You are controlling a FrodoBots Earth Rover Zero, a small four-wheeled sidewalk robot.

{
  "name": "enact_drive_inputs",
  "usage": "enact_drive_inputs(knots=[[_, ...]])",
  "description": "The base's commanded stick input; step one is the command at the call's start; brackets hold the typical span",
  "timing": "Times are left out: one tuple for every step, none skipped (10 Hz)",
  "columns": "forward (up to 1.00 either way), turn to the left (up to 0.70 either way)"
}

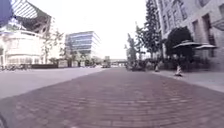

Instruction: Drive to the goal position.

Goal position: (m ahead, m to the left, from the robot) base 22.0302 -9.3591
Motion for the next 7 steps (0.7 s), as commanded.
enact_drive_inputs(knots=[[0.70,0.00],[0.70,0.00],[0.70,0.00],[0.70,0.00],[0.70,0.00],[0.70,0.00],[0.70,0.00]])
